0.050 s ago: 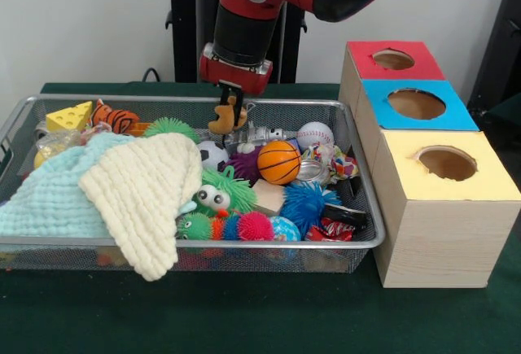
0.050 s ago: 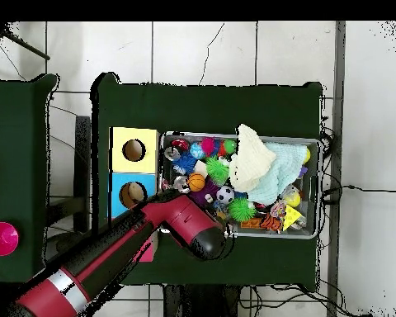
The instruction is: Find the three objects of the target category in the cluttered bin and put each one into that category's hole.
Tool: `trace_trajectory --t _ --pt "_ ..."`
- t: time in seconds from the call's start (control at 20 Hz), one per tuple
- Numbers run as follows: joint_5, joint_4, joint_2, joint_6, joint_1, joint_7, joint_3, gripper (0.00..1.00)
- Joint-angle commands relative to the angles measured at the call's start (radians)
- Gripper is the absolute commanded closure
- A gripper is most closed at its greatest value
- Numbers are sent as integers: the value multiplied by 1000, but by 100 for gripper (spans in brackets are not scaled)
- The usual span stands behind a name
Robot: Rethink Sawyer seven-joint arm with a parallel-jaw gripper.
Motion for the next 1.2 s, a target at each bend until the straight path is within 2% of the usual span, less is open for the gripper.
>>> trace_trajectory --t 0.05,0.15,0.25,0.5,0.65,0.75,0.85,0.9,1.05,1.2 --pt "40 -10 21 31 17 37 163 100" --pt "51 -9 12 30 19 66 163 100" --pt "52 4 3 15 40 150 144 100" --pt "-34 -29 -41 -122 96 362 9 100" --pt "47 -74 9 -244 89 378 -132 100" --pt "79 -100 27 -294 80 380 -193 100" --pt "153 -115 72 -382 61 386 -278 100" --pt "167 -120 86 -394 59 387 -307 100" --pt "246 -116 141 -477 49 392 -410 100" --pt "299 -100 174 -523 44 395 -468 100"
